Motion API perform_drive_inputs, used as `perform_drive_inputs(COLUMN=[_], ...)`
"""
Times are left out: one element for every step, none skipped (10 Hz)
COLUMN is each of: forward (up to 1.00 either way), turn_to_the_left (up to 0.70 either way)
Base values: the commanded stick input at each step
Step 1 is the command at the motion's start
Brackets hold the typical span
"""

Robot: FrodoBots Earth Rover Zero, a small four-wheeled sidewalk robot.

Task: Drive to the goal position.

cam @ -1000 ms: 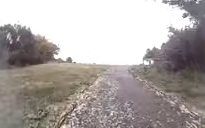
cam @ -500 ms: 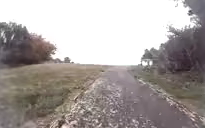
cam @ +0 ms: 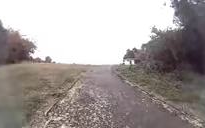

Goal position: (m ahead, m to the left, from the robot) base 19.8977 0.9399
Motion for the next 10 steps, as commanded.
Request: perform_drive_inputs(forward=[1.0, 1.0, 1.0, 1.0, 1.0, 1.0, 1.0, 1.0, 1.0, 1.0], turn_to_the_left=[-0.4, -0.4, -0.4, 0.0, 0.0, 0.0, 0.0, 0.0, 0.0, 0.0])
